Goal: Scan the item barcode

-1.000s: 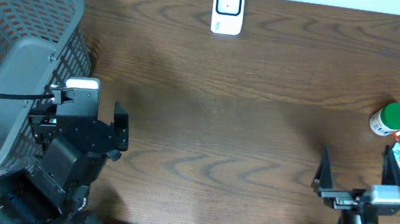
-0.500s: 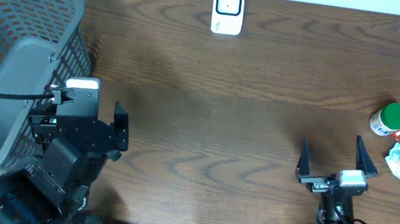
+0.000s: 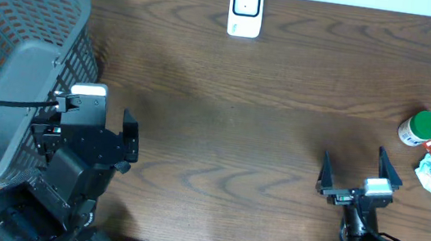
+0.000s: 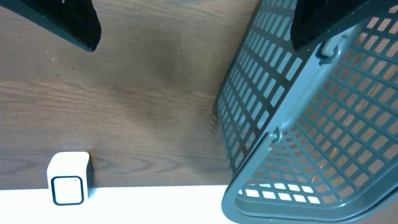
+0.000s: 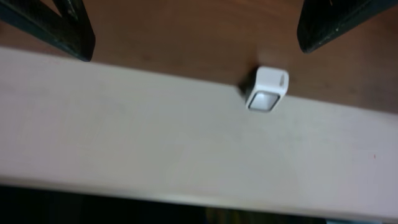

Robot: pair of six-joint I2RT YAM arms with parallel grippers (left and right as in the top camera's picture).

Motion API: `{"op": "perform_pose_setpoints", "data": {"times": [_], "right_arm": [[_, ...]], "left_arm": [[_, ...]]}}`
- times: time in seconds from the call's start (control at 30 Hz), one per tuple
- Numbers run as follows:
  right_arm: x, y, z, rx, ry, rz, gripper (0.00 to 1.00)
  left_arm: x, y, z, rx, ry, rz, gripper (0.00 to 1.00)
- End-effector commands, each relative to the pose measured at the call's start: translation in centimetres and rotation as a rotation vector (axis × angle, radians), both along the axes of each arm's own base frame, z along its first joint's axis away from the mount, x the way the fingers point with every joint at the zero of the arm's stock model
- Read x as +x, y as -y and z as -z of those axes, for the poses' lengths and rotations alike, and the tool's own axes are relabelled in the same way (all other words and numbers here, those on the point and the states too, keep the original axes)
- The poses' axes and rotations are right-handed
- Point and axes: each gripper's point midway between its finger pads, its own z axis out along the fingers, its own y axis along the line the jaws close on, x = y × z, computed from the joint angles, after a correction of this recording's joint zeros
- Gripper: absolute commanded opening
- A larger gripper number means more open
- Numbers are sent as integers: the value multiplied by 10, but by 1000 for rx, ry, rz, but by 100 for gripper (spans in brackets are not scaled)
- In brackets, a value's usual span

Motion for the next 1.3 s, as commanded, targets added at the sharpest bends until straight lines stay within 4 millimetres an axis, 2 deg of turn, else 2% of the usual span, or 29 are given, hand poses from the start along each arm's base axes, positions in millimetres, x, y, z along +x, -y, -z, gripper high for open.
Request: {"op": "perform_pose_setpoints", "data": {"times": [0.0,0.23,1.27], "right_arm": [[2,0,13,19,-55,4,99],[3,0,56,26,-234,1,99],[3,0,56,25,-232,1,99]], "left_arm": [[-1,-3,-3,-1,11,-15,98],[-1,-3,-3,-1,11,-15,98],[-4,-3,1,21,-12,0,98]]}}
